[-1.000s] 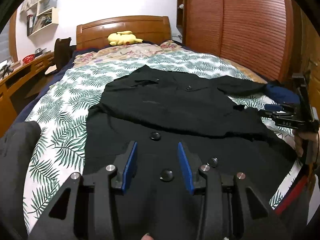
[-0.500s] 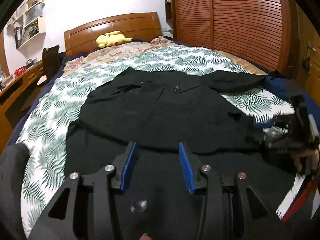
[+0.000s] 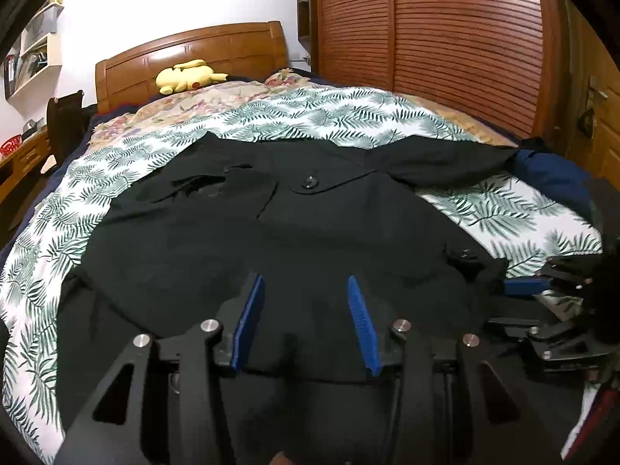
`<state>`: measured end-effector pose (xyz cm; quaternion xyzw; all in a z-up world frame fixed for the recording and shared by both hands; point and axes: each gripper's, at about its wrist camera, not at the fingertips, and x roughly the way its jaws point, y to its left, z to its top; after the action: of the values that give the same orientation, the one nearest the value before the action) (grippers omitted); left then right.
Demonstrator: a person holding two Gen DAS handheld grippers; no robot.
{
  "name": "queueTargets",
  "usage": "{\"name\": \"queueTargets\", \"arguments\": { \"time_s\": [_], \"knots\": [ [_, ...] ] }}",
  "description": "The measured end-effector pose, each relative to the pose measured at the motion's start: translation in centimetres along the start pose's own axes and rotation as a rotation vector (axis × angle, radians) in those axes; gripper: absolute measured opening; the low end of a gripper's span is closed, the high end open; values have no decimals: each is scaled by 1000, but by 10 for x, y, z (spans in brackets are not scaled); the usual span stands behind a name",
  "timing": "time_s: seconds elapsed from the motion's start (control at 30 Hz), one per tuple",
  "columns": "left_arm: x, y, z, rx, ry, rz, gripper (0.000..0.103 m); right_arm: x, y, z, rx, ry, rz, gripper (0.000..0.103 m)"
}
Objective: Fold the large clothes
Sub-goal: 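Move the right tool to the other sleeve cuff and close on it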
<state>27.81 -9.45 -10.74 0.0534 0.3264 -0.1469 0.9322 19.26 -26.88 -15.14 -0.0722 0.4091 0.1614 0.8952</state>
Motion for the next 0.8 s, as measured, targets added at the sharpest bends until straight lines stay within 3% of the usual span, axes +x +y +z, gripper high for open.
{"name": "queueTargets", "arguments": {
  "time_s": [0.37, 0.53, 0.63, 0.7, 0.8],
  "knots": [
    [15, -3, -11, -3, -5, -27, 44, -25, -13, 8, 42, -25, -26, 49],
    [11, 1, -14, -21, -31, -31, 44, -60, -44, 28, 21, -63, -155, 49],
    [11, 0, -14, -18, -28, -31, 44, -84, -79, 43, 47, -84, -244, 52],
    [11, -2, -15, -7, -31, -24, 44, -99, -114, 55, 88, -60, -372, 54],
    [11, -5, -15, 10, -37, -19, 44, -120, -160, 66, 162, -81, -436, 55]
  ]
}}
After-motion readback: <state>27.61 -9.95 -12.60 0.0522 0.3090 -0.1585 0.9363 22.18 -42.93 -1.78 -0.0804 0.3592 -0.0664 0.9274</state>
